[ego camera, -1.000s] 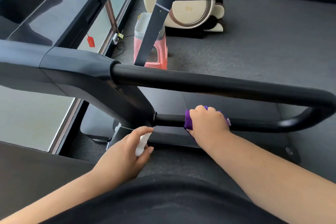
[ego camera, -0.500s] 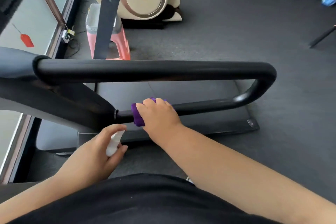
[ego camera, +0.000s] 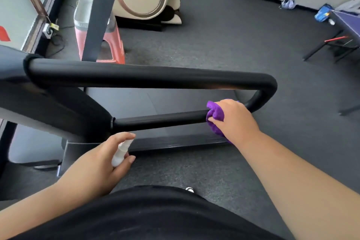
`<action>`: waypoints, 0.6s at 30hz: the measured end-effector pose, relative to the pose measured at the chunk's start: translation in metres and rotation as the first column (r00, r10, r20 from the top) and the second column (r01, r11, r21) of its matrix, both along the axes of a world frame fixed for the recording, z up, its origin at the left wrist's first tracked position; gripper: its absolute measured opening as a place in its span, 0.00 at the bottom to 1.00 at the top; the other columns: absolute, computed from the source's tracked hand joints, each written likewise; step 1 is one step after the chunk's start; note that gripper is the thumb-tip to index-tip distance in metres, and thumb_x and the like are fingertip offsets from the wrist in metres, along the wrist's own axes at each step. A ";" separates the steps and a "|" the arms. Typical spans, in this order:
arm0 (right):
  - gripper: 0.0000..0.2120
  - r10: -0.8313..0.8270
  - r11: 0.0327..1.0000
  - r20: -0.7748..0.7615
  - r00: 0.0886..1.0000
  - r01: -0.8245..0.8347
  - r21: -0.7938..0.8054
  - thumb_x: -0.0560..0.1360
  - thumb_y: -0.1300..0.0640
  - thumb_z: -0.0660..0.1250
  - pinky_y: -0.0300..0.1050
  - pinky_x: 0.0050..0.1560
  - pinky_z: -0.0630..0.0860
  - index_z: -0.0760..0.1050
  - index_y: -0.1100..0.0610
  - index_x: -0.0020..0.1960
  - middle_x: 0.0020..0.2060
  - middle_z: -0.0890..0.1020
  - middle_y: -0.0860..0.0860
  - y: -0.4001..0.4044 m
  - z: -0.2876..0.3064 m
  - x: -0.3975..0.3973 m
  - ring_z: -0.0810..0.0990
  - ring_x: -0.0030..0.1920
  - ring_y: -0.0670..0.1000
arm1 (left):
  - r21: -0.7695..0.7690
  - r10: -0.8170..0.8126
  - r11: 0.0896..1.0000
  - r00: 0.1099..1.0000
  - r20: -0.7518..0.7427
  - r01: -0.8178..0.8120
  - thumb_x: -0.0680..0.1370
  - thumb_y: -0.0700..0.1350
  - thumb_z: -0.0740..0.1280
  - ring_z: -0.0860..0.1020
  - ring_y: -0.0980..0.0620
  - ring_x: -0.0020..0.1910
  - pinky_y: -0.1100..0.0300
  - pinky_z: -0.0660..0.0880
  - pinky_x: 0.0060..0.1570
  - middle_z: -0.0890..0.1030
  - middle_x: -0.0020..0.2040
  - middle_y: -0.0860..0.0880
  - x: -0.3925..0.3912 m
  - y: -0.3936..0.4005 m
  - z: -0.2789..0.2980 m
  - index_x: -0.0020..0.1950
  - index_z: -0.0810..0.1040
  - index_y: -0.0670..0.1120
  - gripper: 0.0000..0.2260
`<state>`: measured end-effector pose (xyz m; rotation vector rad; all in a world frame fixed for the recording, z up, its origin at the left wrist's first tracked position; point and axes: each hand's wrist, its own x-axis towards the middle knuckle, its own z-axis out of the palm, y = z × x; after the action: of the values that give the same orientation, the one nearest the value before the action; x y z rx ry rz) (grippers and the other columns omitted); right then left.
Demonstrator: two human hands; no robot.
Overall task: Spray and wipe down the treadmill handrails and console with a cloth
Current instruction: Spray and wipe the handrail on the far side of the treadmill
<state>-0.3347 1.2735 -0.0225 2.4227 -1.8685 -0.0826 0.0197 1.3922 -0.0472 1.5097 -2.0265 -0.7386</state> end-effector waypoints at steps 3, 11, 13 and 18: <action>0.12 -0.004 0.997 0.053 0.999 0.007 -0.072 0.68 0.51 0.66 0.46 0.37 0.62 0.62 0.50 0.35 0.28 0.71 0.45 0.009 -0.007 0.015 0.69 0.36 0.49 | 0.024 0.003 1.000 1.000 -0.031 -0.003 0.75 0.57 0.65 0.77 0.62 0.32 0.61 0.74 0.30 0.77 0.37 0.62 0.008 0.005 -0.001 0.65 0.57 0.71 0.24; 0.18 0.106 0.994 0.204 0.973 -0.108 -0.002 0.69 0.44 0.75 0.53 0.61 0.74 0.74 0.48 0.55 0.54 0.81 0.46 0.029 -0.040 0.120 0.76 0.58 0.55 | 0.032 -0.034 0.999 0.999 0.027 0.033 0.72 0.50 0.71 0.77 0.63 0.37 0.65 0.71 0.30 0.77 0.46 0.65 -0.008 0.001 0.004 0.64 0.57 0.73 0.31; 0.15 0.166 0.985 0.216 0.962 -0.172 0.009 0.69 0.53 0.75 0.50 0.57 0.76 0.76 0.48 0.53 0.50 0.81 0.46 0.024 -0.033 0.118 0.77 0.54 0.54 | 0.035 -0.047 0.998 0.998 0.036 0.046 0.71 0.49 0.72 0.78 0.62 0.35 0.62 0.74 0.31 0.76 0.48 0.66 -0.016 -0.002 0.004 0.63 0.57 0.75 0.33; 0.13 0.183 0.981 0.171 0.968 -0.192 0.035 0.56 0.62 0.60 0.44 0.37 0.73 0.65 0.50 0.38 0.33 0.76 0.44 0.012 0.008 0.071 0.73 0.39 0.50 | 0.069 -0.039 0.997 0.999 0.028 0.037 0.72 0.53 0.71 0.77 0.65 0.35 0.57 0.74 0.34 0.76 0.48 0.68 -0.034 -0.005 0.001 0.62 0.58 0.76 0.29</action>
<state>-0.2633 1.2859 -0.0146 2.7049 -1.7050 0.0891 -0.0147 1.3875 -0.0465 1.5313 -2.0763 -0.8130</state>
